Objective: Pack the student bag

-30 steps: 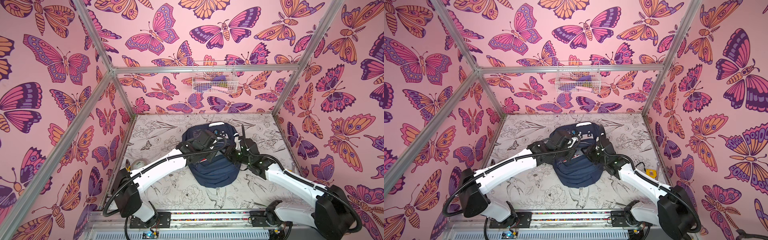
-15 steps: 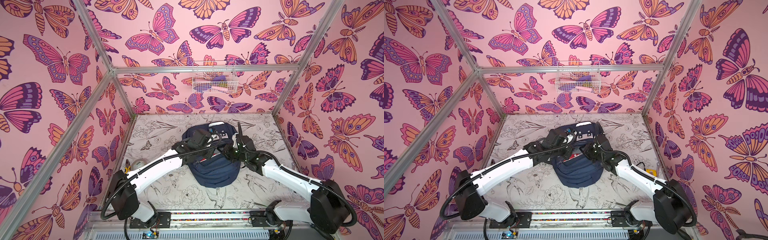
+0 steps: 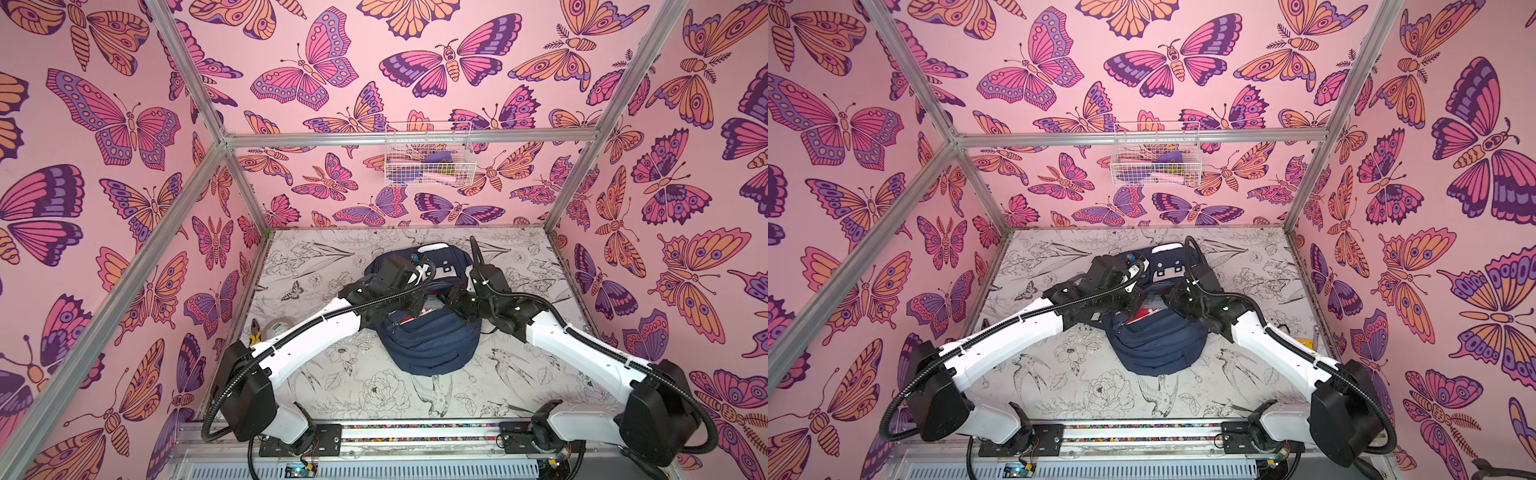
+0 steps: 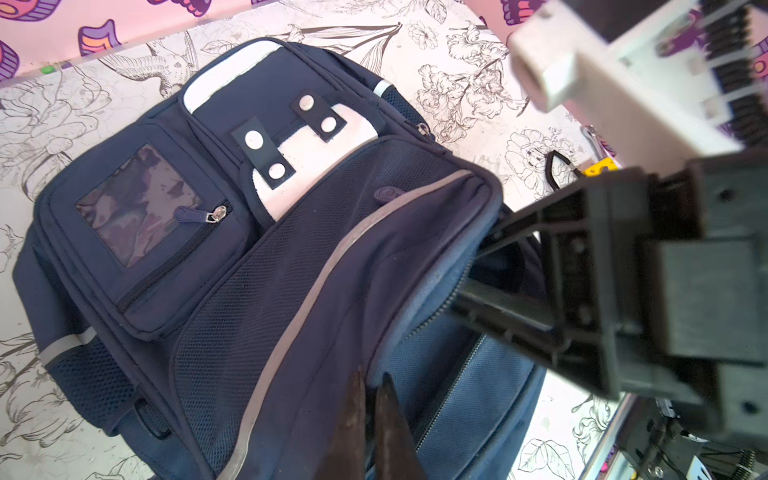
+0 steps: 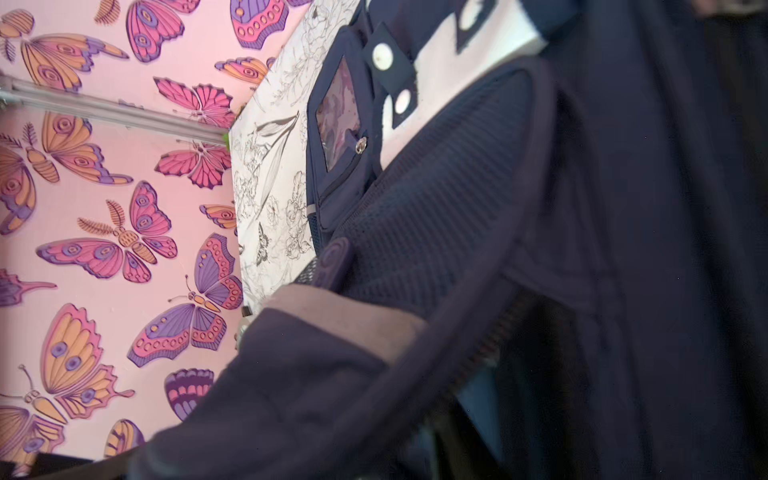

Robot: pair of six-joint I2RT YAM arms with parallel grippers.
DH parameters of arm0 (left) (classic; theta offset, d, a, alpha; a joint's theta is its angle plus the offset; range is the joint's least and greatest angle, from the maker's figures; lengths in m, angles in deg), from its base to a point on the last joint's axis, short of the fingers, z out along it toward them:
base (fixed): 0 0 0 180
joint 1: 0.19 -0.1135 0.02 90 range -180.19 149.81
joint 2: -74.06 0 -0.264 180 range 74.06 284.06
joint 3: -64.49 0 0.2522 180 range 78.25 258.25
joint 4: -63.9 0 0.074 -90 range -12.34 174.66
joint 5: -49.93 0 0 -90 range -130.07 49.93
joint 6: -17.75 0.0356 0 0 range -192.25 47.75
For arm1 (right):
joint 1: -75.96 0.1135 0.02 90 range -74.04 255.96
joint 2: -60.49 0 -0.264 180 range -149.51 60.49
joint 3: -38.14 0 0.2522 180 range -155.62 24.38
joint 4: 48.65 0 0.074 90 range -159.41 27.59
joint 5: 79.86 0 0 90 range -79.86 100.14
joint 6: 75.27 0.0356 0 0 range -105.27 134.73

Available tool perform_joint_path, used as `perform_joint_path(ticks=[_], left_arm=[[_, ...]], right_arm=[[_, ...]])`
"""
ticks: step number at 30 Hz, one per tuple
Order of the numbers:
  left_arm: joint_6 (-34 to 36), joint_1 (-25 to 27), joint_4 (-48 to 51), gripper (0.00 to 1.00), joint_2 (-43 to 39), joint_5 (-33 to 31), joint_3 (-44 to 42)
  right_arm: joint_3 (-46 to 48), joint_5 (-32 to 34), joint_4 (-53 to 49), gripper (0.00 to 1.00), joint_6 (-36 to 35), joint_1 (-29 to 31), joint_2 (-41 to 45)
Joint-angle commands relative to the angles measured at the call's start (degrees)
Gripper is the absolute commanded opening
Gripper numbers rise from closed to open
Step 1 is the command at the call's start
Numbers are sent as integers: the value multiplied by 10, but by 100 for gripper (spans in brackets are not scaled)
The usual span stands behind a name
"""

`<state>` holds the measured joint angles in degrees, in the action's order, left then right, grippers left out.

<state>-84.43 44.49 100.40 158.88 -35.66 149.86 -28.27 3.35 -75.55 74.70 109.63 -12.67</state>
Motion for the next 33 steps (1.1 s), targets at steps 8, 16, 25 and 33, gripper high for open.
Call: perform_joint_path(ticks=[8, 16, 25, 33], left_arm=[[-19, -15, -20, 0, -28, 25, -4], [-22, -19, -22, 0, -30, 24, -14], [-22, -21, -28, 0, -34, 32, -30], [-19, -27, -27, 0, -23, 41, -29]], right_arm=[[7, 34, -8, 6, -30, 56, 5], [12, 42, 26, 4, -7, 80, -46], [-5, 91, 39, 6, -31, 56, -83], [-17, 82, 41, 8, -51, 28, -88]])
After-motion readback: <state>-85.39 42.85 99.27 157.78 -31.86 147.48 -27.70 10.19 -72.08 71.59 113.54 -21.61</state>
